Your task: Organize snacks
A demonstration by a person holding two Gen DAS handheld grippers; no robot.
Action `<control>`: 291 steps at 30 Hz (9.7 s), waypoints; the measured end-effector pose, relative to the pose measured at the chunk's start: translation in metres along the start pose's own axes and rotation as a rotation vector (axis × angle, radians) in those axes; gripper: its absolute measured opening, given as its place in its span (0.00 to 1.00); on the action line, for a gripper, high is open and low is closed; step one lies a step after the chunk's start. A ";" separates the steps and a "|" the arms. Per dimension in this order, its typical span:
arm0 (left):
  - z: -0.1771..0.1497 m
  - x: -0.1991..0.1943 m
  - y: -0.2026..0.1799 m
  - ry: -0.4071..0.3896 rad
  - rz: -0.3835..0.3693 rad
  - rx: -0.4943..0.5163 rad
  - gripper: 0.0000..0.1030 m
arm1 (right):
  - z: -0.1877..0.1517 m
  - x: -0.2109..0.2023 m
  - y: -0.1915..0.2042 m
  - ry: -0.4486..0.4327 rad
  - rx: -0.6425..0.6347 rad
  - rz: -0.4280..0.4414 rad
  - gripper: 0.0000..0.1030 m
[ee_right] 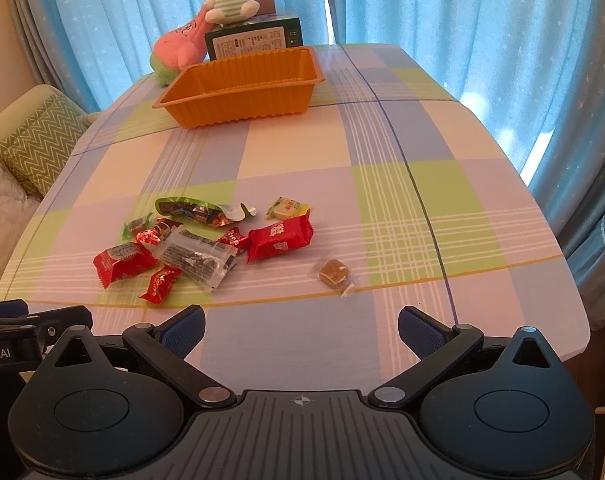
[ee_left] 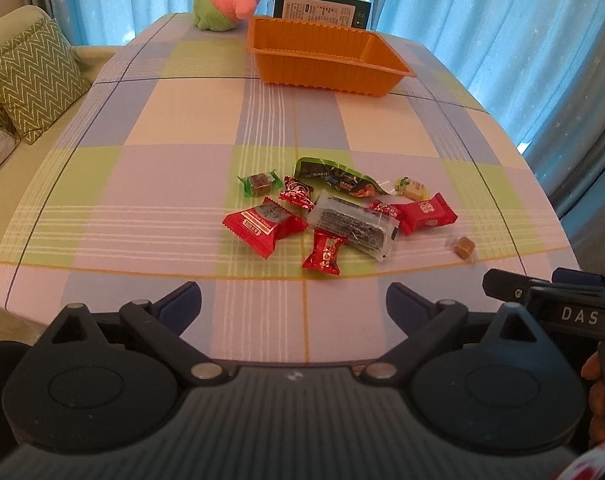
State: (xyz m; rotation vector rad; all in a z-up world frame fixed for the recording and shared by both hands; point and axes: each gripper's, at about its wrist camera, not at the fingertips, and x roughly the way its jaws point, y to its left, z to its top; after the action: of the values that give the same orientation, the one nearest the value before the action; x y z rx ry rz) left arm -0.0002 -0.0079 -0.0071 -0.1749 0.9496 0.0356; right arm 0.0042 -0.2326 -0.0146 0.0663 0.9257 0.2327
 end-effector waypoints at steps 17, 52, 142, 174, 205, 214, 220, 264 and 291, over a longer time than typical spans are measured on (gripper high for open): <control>0.015 0.069 -0.013 0.040 -0.100 0.107 0.48 | 0.006 0.054 -0.020 0.033 -0.007 -0.019 0.81; 0.022 0.080 -0.025 0.015 -0.099 0.206 0.19 | 0.019 0.091 -0.019 0.065 -0.172 -0.009 0.20; 0.118 0.013 0.020 -0.217 -0.037 0.072 0.77 | 0.119 0.016 -0.023 -0.160 0.156 0.110 0.56; 0.054 0.059 0.027 -0.007 -0.077 0.281 0.51 | 0.043 0.035 0.006 -0.052 0.026 0.114 0.56; 0.061 0.084 0.039 0.087 -0.082 0.281 0.21 | 0.053 0.101 0.072 0.008 -0.404 0.251 0.56; 0.072 0.065 0.049 0.032 -0.080 0.239 0.21 | 0.049 0.144 0.103 0.087 -0.695 0.305 0.56; 0.069 0.069 0.048 0.039 -0.094 0.231 0.21 | 0.048 0.155 0.104 0.130 -0.702 0.293 0.47; 0.137 0.051 0.021 -0.099 -0.131 0.130 0.21 | 0.129 0.069 0.045 -0.105 -0.171 0.196 0.37; 0.300 0.167 0.008 -0.137 -0.135 0.077 0.21 | 0.303 0.186 0.012 -0.102 -0.046 0.164 0.37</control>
State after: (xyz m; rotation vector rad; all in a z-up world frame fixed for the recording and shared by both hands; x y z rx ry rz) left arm 0.3374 0.0413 0.0272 -0.1629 0.7998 -0.1127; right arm 0.3514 -0.1659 0.0236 0.1106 0.8140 0.3988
